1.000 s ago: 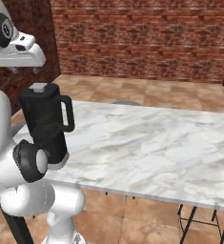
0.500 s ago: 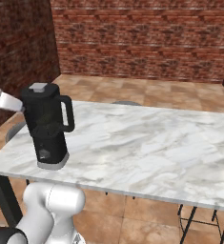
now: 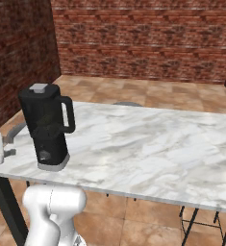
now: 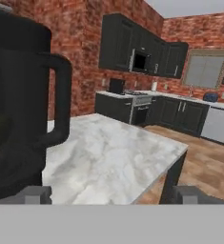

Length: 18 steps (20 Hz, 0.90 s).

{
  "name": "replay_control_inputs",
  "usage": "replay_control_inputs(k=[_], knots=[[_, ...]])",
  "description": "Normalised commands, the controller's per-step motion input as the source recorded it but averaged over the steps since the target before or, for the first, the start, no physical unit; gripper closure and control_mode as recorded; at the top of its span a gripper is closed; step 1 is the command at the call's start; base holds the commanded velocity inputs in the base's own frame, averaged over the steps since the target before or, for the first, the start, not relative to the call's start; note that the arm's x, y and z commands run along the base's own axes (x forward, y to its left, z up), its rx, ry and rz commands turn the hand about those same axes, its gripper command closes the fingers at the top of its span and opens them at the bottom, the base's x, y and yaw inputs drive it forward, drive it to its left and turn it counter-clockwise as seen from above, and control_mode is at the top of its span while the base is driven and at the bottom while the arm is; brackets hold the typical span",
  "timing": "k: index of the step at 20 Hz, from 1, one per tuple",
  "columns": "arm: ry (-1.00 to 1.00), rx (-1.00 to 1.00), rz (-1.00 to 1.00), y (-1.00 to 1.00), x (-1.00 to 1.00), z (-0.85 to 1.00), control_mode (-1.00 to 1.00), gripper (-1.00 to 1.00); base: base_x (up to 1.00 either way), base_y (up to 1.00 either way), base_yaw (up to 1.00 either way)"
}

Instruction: Open the blender lid, put the mango in the blender, close the lid, and start the blender.

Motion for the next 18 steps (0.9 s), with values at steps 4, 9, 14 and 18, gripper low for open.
replay_control_inputs(k=[4,9,14,18], knots=[[-0.03,-0.08,-0.41,0.00,0.24,-0.30,-1.00,-1.00,0.00,0.00,0.00],[-0.15,-0.04,-0.17,-0.11,0.06,-0.43,-1.00,-1.00,0.00,0.00,0.00],[-0.11,-0.02,-0.01,-0.15,0.10,-0.49,-1.00,-1.00,0.00,0.00,0.00],[-0.11,0.00,0.03,-0.20,0.18,-0.23,-1.00,-1.00,0.00,0.00,0.00]])
